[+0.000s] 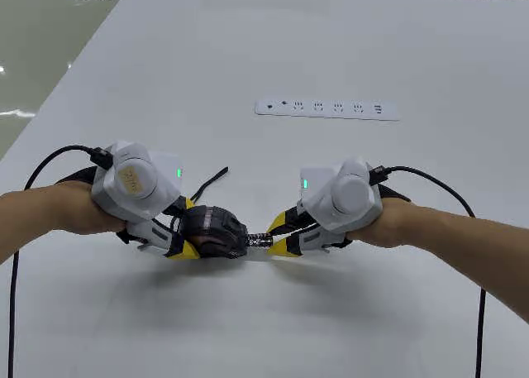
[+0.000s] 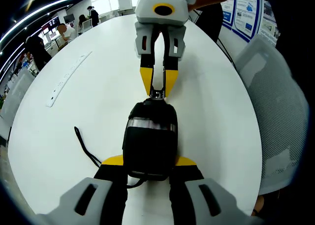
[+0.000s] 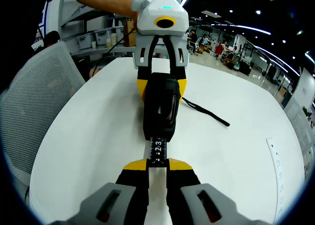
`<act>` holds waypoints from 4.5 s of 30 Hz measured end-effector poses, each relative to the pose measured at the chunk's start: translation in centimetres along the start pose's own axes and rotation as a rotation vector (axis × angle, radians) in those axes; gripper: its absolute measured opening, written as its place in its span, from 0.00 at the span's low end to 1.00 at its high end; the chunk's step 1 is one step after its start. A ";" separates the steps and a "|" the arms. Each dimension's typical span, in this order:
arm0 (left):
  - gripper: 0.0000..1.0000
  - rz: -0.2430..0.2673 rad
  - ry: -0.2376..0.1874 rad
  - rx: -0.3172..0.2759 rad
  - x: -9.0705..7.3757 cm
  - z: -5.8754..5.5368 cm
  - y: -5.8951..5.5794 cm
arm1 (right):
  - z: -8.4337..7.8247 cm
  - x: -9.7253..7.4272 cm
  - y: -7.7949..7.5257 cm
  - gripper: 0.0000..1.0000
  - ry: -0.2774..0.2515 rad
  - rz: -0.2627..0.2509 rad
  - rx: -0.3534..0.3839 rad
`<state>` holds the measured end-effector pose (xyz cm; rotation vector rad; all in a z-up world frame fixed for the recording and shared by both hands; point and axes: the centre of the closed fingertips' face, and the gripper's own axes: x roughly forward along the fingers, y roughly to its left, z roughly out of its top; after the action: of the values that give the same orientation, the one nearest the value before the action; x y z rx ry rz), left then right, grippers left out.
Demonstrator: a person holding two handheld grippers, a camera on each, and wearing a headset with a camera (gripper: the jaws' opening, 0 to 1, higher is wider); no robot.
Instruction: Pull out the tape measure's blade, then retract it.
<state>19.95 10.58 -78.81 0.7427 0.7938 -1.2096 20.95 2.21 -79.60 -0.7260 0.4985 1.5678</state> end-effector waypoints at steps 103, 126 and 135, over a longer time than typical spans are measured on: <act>0.27 0.009 0.005 -0.020 0.0 0.0 0.1 | -1.3 -3.0 0.4 0.11 0.015 0.000 -0.026; 0.27 0.010 0.005 -0.025 0.0 -0.1 0.1 | -1.3 -3.3 0.3 0.11 0.010 -0.001 -0.026; 0.27 0.009 0.003 -0.027 0.0 -0.2 0.2 | -1.5 -3.5 0.4 0.11 0.010 -0.006 -0.027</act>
<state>20.10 10.74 -78.92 0.7252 0.8070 -1.1874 20.90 -1.40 -78.28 -0.7552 0.4828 1.5686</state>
